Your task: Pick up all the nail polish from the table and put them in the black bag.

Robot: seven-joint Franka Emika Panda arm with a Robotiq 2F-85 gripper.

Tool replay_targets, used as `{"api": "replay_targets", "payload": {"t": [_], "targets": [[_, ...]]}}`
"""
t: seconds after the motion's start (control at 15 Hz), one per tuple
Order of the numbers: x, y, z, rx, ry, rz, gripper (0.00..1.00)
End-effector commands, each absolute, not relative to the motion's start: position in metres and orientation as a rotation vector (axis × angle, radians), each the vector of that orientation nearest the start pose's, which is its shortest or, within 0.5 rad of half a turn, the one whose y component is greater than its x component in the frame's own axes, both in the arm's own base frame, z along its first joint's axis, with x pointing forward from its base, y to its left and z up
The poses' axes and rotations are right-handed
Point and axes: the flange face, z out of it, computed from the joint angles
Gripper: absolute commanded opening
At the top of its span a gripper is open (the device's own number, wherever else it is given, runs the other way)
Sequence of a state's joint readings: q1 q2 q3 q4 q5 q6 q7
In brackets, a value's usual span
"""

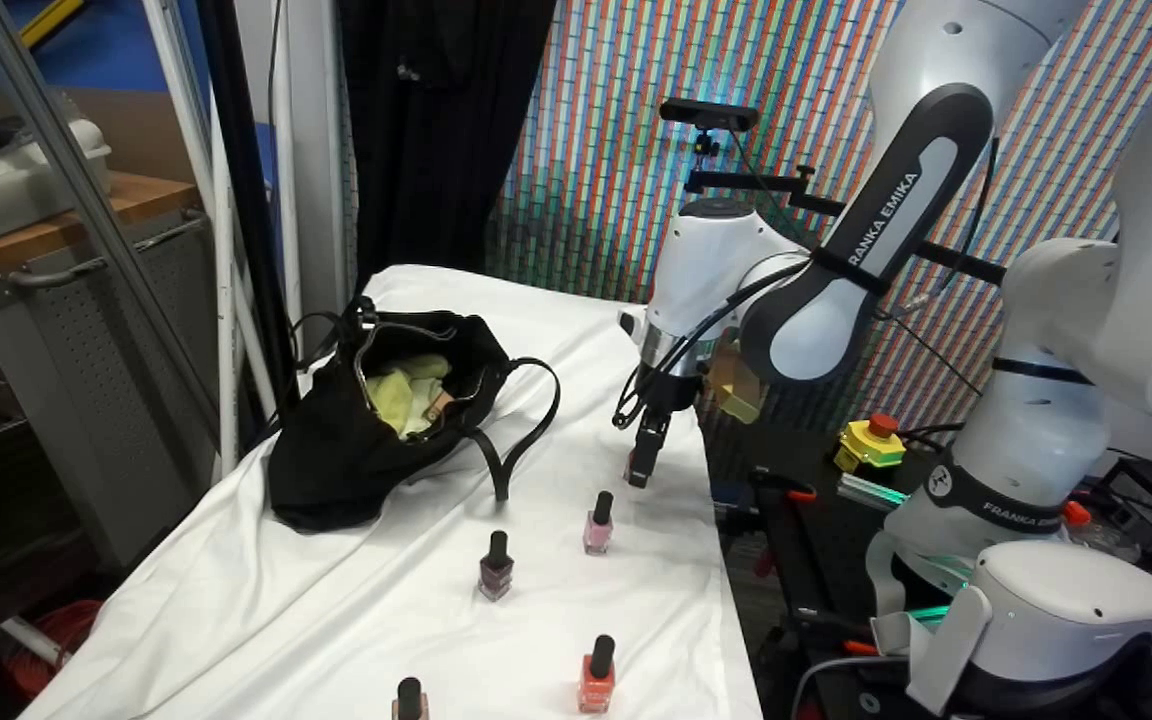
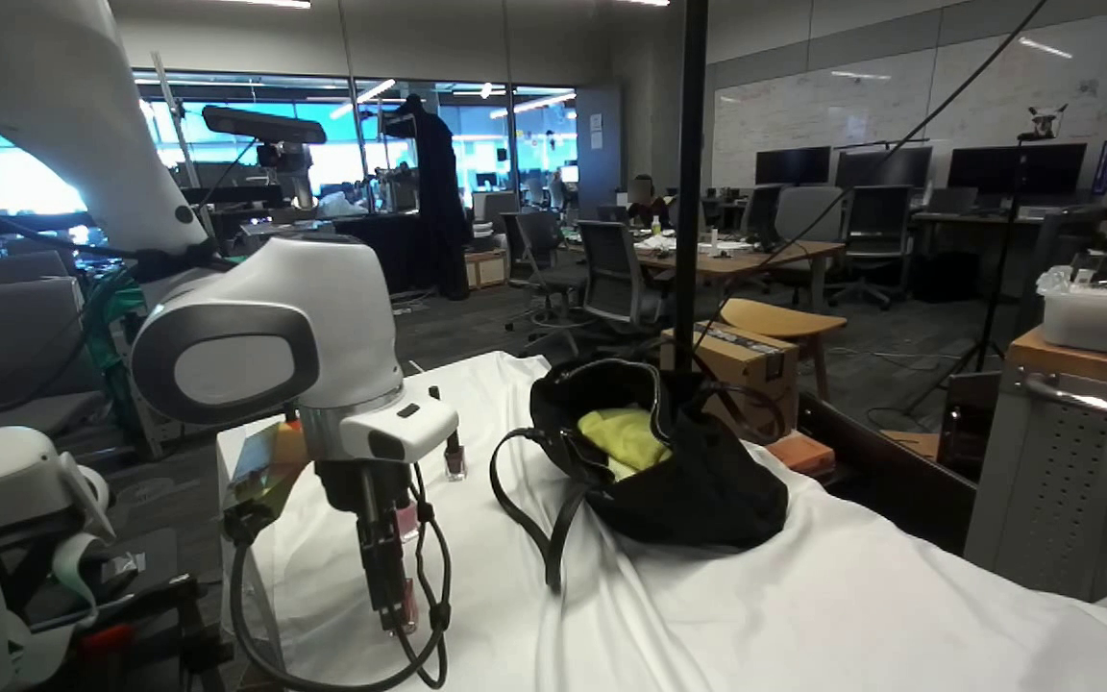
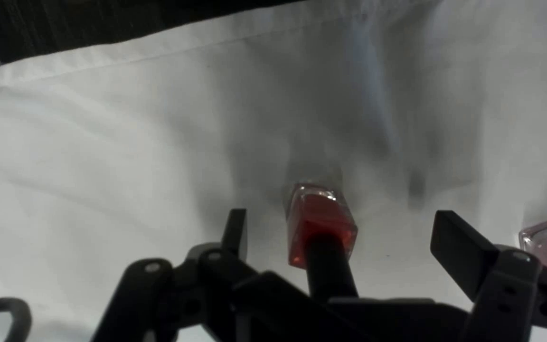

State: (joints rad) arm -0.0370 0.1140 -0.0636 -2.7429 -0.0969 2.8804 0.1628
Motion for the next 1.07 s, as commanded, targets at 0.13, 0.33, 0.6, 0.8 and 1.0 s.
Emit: {"api": "replay_targets", "payload": {"t": [0.13, 0.33, 0.6, 0.8, 1.0], "targets": [[0.403, -0.044, 0.177, -3.161, 0.3, -0.064, 1.0], [0.408, -0.045, 0.17, -3.159, 0.306, -0.044, 1.0], [0.414, -0.048, 0.164, -3.156, 0.313, -0.023, 1.0], [0.417, -0.05, 0.164, -3.153, 0.328, -0.029, 1.0], [0.417, -0.051, 0.164, -3.148, 0.335, -0.016, 1.0]]}}
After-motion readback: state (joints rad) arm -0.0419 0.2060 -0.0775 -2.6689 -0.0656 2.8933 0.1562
